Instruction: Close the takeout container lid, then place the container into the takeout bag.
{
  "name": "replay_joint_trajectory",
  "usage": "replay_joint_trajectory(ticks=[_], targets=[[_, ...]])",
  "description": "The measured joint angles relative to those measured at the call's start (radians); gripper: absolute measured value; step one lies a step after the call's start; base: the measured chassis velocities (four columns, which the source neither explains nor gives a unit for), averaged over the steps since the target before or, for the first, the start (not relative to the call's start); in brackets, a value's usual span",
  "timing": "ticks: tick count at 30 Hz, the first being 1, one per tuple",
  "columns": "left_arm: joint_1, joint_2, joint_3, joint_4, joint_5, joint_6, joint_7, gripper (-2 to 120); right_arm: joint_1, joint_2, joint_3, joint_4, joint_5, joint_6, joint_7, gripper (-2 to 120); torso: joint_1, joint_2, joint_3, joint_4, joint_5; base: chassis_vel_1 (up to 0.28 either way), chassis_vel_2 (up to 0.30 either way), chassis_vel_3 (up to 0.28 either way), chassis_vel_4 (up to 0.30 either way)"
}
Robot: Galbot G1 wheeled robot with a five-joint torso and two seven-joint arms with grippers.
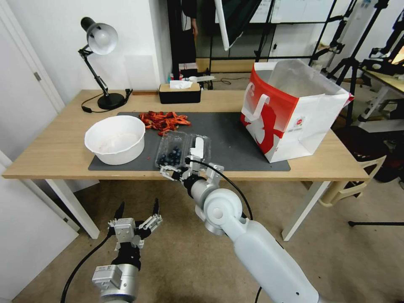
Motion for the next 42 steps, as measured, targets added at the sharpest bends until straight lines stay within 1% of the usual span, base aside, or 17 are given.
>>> replay_joint_trajectory(ticks=[12, 18, 20, 22, 24, 26, 28, 29, 32, 33, 34, 35, 36, 37, 40, 41, 42], targets=[[0.006, 0.008, 0.003, -0.005, 0.000, -0.001, 0.000, 100, -0.072, -0.040, 0.024, 0.068, 0.005, -0.008, -0.008, 100, 0.000, 0.000, 0.000, 0.0000, 0.0002, 0.000, 0.000, 0.000, 0.000], [0.011, 0.009, 0.002, -0.012, -0.001, -0.002, 0.002, 100, -0.142, -0.089, 0.065, 0.162, 0.001, -0.010, -0.011, 100, 0.000, 0.000, 0.000, 0.0000, 0.0000, 0.000, 0.000, 0.000, 0.000], [0.013, 0.011, 0.001, -0.013, -0.001, -0.004, 0.002, 100, -0.186, -0.128, 0.100, 0.222, -0.022, -0.003, -0.023, 100, 0.000, 0.000, 0.000, -0.0001, 0.0000, 0.000, 0.000, 0.000, 0.000], [0.013, 0.012, 0.001, -0.013, -0.001, -0.004, 0.003, 100, -0.193, -0.134, 0.106, 0.230, -0.030, -0.002, -0.026, 100, 0.000, 0.000, 0.000, -0.0002, 0.0001, 0.000, 0.000, 0.000, 0.000], [0.015, 0.014, -0.001, -0.013, -0.003, -0.006, 0.006, 100, -0.265, -0.186, 0.153, 0.287, -0.146, 0.031, -0.067, 100, 0.000, 0.000, 0.000, 0.0000, 0.0001, 0.000, 0.000, 0.000, 0.000], [0.015, 0.014, -0.001, -0.013, -0.003, -0.006, 0.007, 100, -0.281, -0.195, 0.162, 0.295, -0.182, 0.041, -0.077, 100, 0.000, 0.000, 0.000, 0.0001, 0.0002, 0.000, 0.000, 0.000, 0.000], [0.014, 0.015, -0.002, -0.013, -0.004, -0.006, 0.017, 100, -0.378, -0.238, 0.218, 0.323, -0.415, 0.117, -0.143, 100, 0.000, 0.000, 0.000, -0.0002, 0.0002, 0.000, 0.000, 0.000, 0.000], [0.014, 0.015, -0.002, -0.013, -0.004, -0.006, 0.017, 100, -0.378, -0.238, 0.218, 0.323, -0.415, 0.117, -0.143, 100, 0.000, 0.000, 0.000, -0.0002, 0.0002, 0.000, 0.000, 0.000, 0.000], [0.009, 0.017, -0.002, -0.012, -0.006, -0.006, 0.031, 100, -0.500, -0.257, 0.290, 0.339, -0.648, 0.225, -0.196, 100, 0.000, 0.000, 0.000, -0.0001, 0.0001, 0.000, 0.000, 0.000, 0.000], [0.009, 0.017, -0.002, -0.012, -0.006, -0.006, 0.031, 100, -0.500, -0.257, 0.290, 0.339, -0.648, 0.225, -0.196, 100, 0.000, 0.000, 0.000, -0.0001, 0.0001, 0.000, 0.000, 0.000, 0.000], [0.008, 0.017, -0.002, -0.011, -0.007, -0.006, 0.032, 100, -0.522, -0.257, 0.304, 0.339, -0.689, 0.248, -0.202, 100, 0.000, 0.000, 0.000, -0.0001, 0.0000, 0.000, 0.000, 0.000, 0.000], [0.007, 0.017, -0.002, -0.010, -0.007, -0.006, 0.037, 100, -0.577, -0.250, 0.338, 0.339, -0.784, 0.315, -0.215, 100, 0.000, 0.000, 0.000, -0.0001, 0.0002, 0.000, 0.000, 0.000, 0.000], [0.006, 0.016, -0.001, -0.009, -0.007, -0.006, 0.040, 100, -0.618, -0.243, 0.360, 0.334, -0.838, 0.366, -0.226, 100, 0.000, 0.000, 0.000, -0.0001, 0.0000, 0.000, 0.000, 0.000, 0.000], [0.006, 0.016, -0.001, -0.009, -0.007, -0.006, 0.040, 100, -0.618, -0.243, 0.360, 0.334, -0.838, 0.366, -0.226, 100, 0.000, 0.000, 0.000, -0.0001, 0.0000, 0.000, 0.000, 0.000, 0.000], [0.005, 0.016, -0.001, -0.002, -0.007, -0.008, 0.055, 100, -0.700, -0.223, 0.382, 0.314, -0.908, 0.468, -0.249, 100, 0.000, 0.000, 0.000, -0.0001, 0.0000, 0.000, 0.000, 0.000, 0.000], [0.005, 0.016, -0.001, -0.002, -0.007, -0.008, 0.055, 100, -0.700, -0.223, 0.382, 0.314, -0.908, 0.468, -0.249, 100, 0.000, 0.000, 0.000, -0.0001, 0.0000, 0.000, 0.000, 0.000, 0.000], [0.004, 0.018, -0.001, 0.000, -0.007, -0.011, 0.062, 100, -0.733, -0.209, 0.382, 0.307, -0.920, 0.496, -0.255, 100, 0.000, 0.000, 0.000, 0.0000, 0.0000, 0.000, 0.000, 0.000, 0.000]])
